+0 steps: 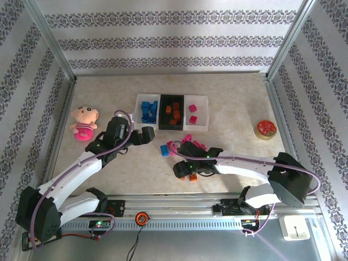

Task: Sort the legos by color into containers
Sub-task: Pick up the lego from the bottom-center of the table, then place the lego in the container.

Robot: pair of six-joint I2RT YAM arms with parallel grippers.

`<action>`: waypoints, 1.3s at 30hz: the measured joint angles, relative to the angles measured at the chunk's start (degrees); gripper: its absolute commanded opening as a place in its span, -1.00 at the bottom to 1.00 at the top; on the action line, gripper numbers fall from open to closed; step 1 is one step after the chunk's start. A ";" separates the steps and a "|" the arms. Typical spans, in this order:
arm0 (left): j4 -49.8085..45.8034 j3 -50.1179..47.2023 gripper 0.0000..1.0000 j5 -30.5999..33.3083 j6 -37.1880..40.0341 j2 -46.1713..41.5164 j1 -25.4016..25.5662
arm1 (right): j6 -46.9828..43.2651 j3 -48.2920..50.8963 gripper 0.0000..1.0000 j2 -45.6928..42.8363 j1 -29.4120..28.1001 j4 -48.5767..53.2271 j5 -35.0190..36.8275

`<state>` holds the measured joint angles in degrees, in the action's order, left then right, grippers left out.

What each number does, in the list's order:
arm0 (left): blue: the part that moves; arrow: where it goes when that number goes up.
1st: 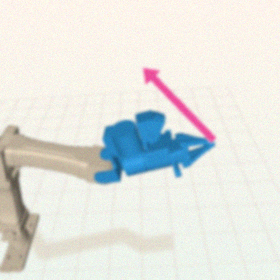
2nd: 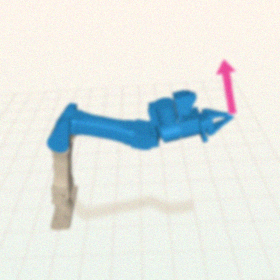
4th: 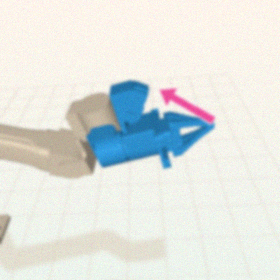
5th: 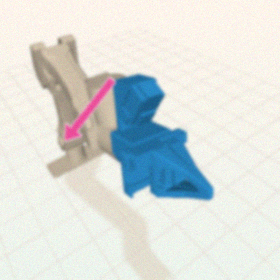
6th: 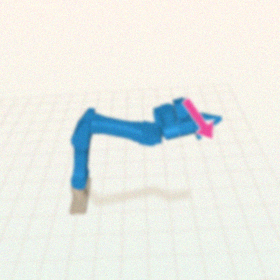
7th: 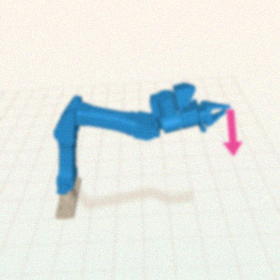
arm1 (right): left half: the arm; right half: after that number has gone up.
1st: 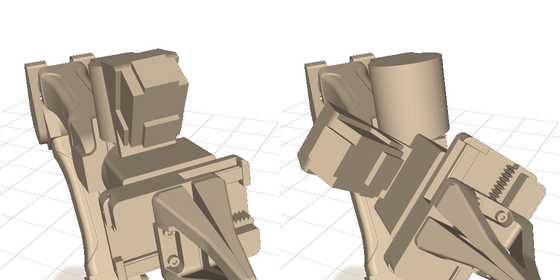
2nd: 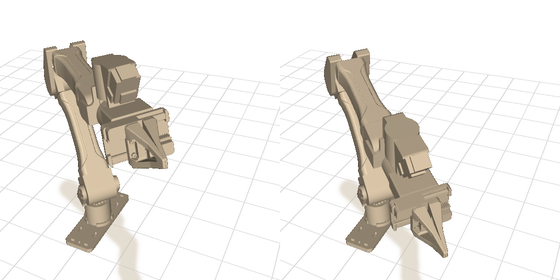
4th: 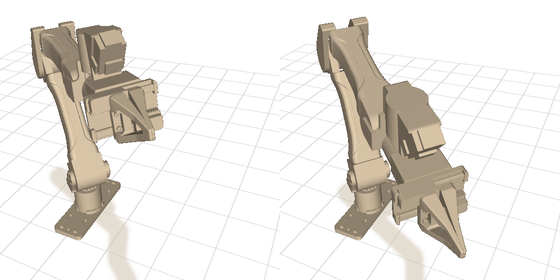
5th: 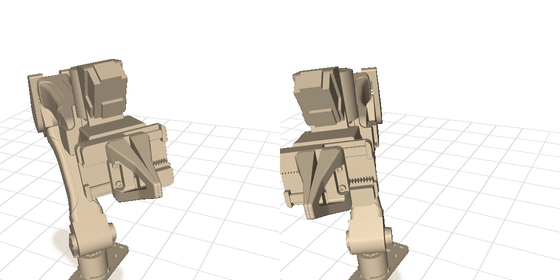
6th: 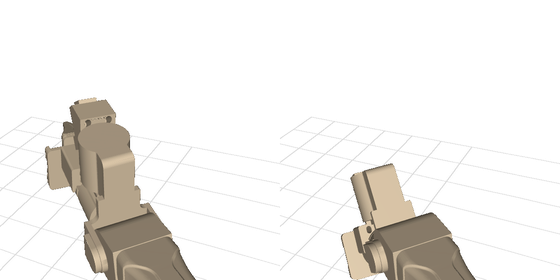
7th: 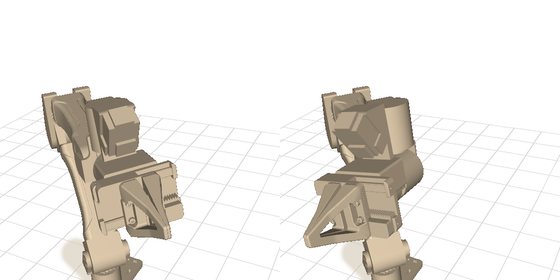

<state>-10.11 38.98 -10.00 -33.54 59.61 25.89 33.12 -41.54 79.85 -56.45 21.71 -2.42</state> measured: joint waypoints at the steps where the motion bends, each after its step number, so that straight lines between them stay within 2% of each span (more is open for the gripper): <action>1: -0.09 -0.46 1.00 0.20 -0.04 -0.79 0.00 | -0.15 -0.52 0.32 0.74 -0.31 0.20 0.26; 14: -2.60 -1.92 0.99 2.97 -0.46 -3.10 0.00 | -2.03 -3.58 0.11 6.95 -4.13 3.43 2.21; 16: -2.60 -1.97 0.99 3.17 -0.61 -3.10 0.00 | -2.03 -3.58 0.02 7.43 -4.46 3.58 2.38; 22: -2.80 -2.03 0.99 4.02 -0.66 -3.10 0.00 | -2.23 -3.61 -0.40 7.13 -4.59 3.37 3.02; 27: -3.19 -2.03 0.99 4.55 -0.68 -3.17 0.00 | -3.34 -3.91 -0.54 3.50 -4.42 3.54 3.69; 30: -3.82 -2.03 0.99 4.70 -0.74 -3.72 0.00 | -4.63 -6.36 -0.54 0.81 -2.49 4.07 3.67; 34: -3.91 -2.38 0.99 4.66 -0.87 -4.79 0.00 | -7.13 -13.38 -0.54 -0.28 3.72 3.61 3.72; 39: -4.07 -3.28 0.99 4.26 -1.09 -5.05 0.00 | -9.40 -24.68 -0.53 4.96 12.33 -0.39 4.61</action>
<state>-14.17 35.70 -5.74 -34.63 54.57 25.89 23.73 -66.22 84.82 -44.12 21.32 2.20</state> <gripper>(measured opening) 0.997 0.305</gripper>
